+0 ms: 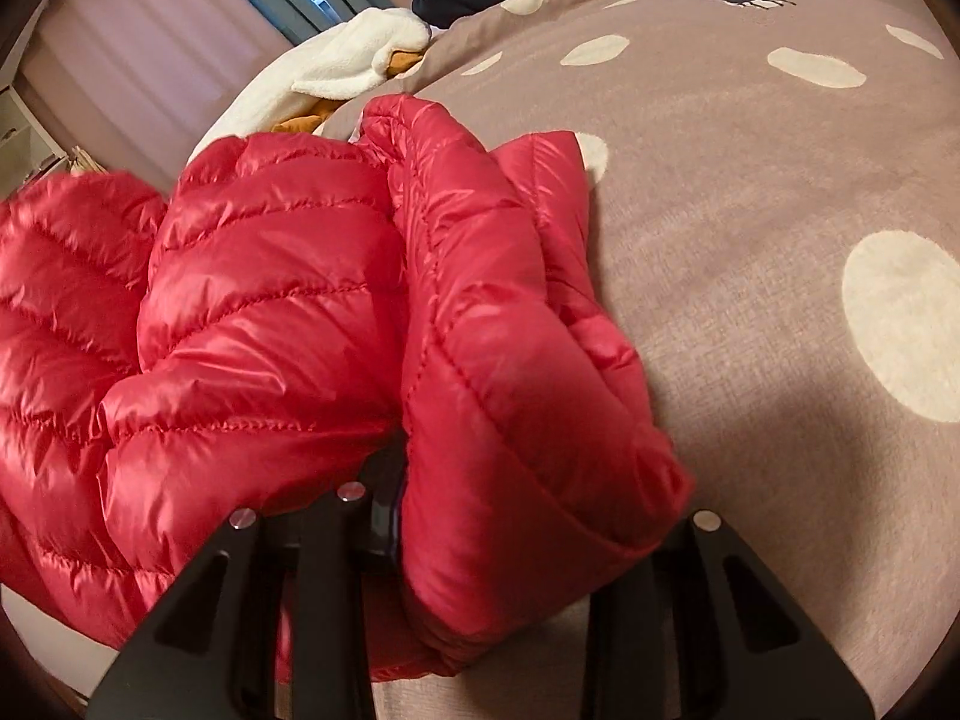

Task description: Fold large clothes

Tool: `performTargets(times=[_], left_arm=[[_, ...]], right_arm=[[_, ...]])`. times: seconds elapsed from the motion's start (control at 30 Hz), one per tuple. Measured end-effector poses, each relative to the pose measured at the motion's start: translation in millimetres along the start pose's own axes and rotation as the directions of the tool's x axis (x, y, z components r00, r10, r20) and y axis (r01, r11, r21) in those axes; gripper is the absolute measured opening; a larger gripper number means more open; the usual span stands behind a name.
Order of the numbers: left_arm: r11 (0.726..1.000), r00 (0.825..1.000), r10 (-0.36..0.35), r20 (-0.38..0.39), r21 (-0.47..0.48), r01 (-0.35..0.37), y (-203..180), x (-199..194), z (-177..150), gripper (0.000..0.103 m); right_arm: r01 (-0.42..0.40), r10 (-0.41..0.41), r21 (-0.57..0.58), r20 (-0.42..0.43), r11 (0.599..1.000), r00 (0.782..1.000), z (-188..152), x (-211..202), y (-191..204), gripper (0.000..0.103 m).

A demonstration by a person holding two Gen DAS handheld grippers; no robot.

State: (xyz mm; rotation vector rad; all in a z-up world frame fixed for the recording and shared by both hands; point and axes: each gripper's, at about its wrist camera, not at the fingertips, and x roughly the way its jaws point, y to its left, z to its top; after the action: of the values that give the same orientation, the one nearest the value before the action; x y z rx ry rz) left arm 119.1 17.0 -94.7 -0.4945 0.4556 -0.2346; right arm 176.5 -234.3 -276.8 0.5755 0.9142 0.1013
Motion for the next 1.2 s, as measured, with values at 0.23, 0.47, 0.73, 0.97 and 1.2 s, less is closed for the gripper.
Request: performTargets(times=[0.23, 0.47, 0.73, 0.97, 1.2], left_arm=[[0.981, 0.973, -0.192, -0.13, -0.049, 0.187, -13, 31, -11, 0.046], [0.991, 0.948, -0.125, -0.292, -0.085, 0.104, -5, 98, -49, 0.048], [0.994, 0.945, -0.088, -0.315, -0.089, 0.063, -8, 101, -43, 0.05], [0.997, 0.947, -0.051, -0.317, -0.074, 0.029, -7, 103, -47, 0.053], [0.985, 0.917, 0.095, -0.387, 0.168, -0.031, -42, 128, -62, 0.055]], right_arm=[[-0.033, 0.033, 0.026, -0.005, 0.999, 0.999, -2, 0, -6, 0.031], [-0.081, 0.081, 0.048, 0.0, 0.996, 0.997, -5, -2, -14, 0.03], [-0.176, 0.188, 0.177, -0.051, 0.968, 0.981, -4, -16, -36, 0.031], [-0.035, 0.038, 0.1, -0.031, 0.994, 0.999, -5, -54, -30, 0.056], [0.088, -0.1, 0.116, 0.098, 0.989, 0.99, 6, -110, -46, 0.063]])
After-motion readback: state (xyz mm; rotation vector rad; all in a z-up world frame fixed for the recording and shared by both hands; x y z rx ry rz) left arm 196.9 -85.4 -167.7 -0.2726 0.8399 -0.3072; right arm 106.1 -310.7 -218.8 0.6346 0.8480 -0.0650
